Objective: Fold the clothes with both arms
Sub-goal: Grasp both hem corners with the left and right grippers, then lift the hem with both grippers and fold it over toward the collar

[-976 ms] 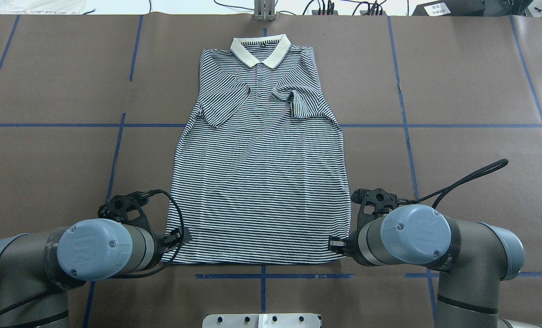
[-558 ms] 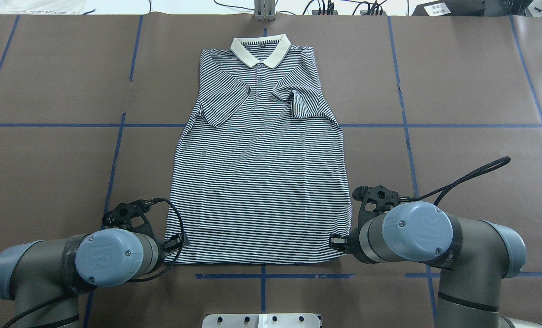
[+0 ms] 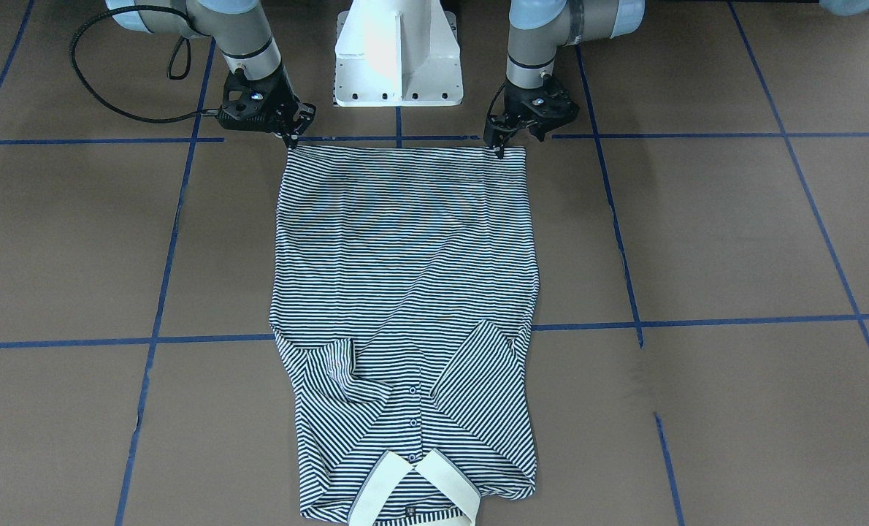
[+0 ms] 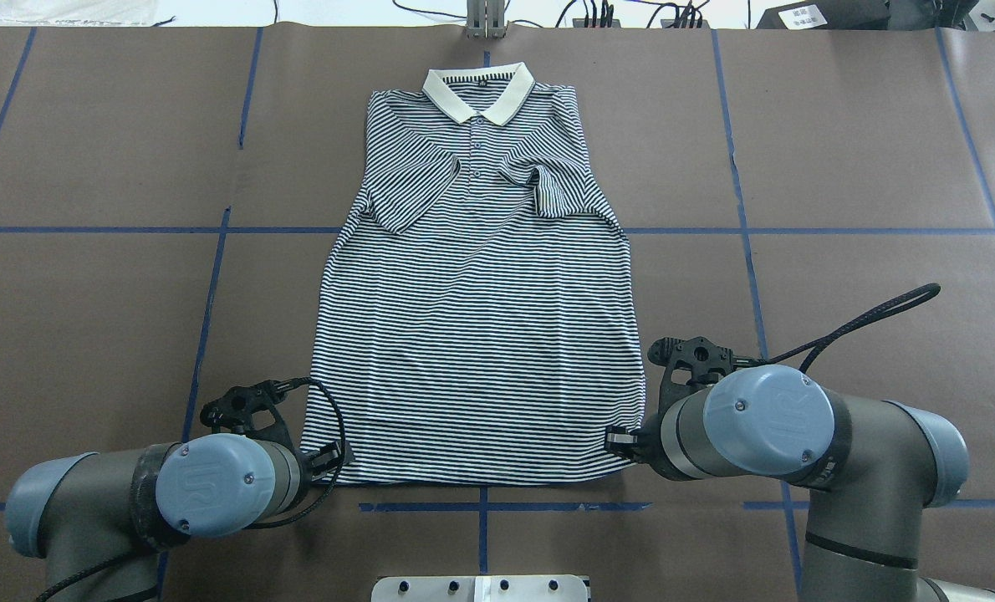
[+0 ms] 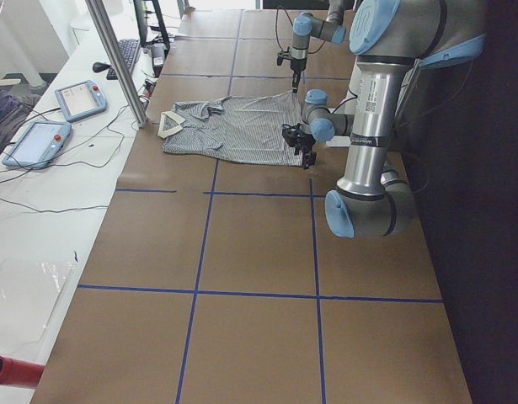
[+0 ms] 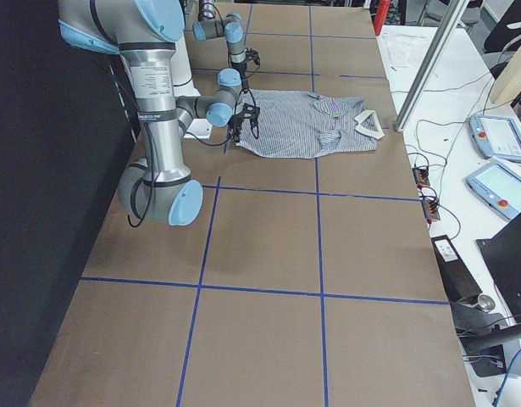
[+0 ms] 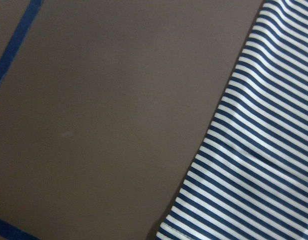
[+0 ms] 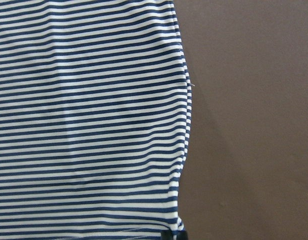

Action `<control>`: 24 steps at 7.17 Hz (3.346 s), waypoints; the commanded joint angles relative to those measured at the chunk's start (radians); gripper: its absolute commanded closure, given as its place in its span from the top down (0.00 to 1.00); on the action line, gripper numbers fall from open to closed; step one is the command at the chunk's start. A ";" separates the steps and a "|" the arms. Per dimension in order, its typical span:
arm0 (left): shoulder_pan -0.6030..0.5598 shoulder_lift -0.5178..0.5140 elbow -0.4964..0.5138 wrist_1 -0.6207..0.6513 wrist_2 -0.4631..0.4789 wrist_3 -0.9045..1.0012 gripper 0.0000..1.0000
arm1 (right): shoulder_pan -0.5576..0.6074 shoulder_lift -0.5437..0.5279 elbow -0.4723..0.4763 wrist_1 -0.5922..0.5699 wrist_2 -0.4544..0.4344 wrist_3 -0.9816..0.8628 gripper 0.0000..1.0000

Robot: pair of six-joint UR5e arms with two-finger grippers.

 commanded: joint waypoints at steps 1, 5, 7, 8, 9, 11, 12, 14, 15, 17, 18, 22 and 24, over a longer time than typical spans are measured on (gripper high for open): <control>0.000 0.000 0.002 -0.002 0.000 0.001 0.89 | 0.003 -0.001 0.000 0.000 0.002 -0.001 0.00; 0.000 -0.002 0.020 -0.023 0.000 0.000 0.73 | 0.012 0.000 0.002 0.000 0.004 -0.001 0.00; 0.000 -0.002 0.022 -0.023 0.000 -0.002 0.44 | 0.020 -0.001 0.000 0.000 0.015 -0.003 0.00; 0.000 -0.003 0.017 -0.023 0.000 -0.003 0.22 | 0.020 -0.001 0.002 0.000 0.015 -0.003 0.00; 0.000 -0.003 0.010 -0.023 0.000 0.000 0.12 | 0.021 -0.001 0.002 0.000 0.015 -0.004 0.00; 0.000 -0.009 0.010 -0.023 0.000 0.000 0.00 | 0.021 -0.001 0.000 -0.002 0.016 -0.006 0.00; 0.000 -0.012 0.010 -0.023 0.000 -0.002 0.00 | 0.021 -0.003 0.000 0.000 0.015 -0.007 0.00; -0.001 -0.014 -0.005 -0.022 -0.001 0.000 0.00 | 0.023 -0.003 0.000 -0.002 0.018 -0.010 0.00; -0.003 -0.017 -0.042 -0.020 -0.005 0.000 0.00 | 0.039 -0.004 0.006 -0.002 0.051 -0.010 0.00; -0.001 -0.018 -0.078 -0.004 -0.005 -0.002 0.00 | 0.057 -0.056 0.086 0.000 0.105 -0.010 0.00; -0.001 -0.012 -0.126 -0.002 -0.005 -0.003 0.00 | 0.050 -0.093 0.127 -0.002 0.114 -0.010 0.00; 0.166 -0.009 -0.400 0.214 -0.009 -0.003 0.00 | -0.026 -0.205 0.285 0.000 0.257 -0.006 0.00; 0.154 -0.011 -0.395 0.214 -0.024 0.007 0.00 | 0.001 -0.193 0.274 0.003 0.243 -0.018 0.00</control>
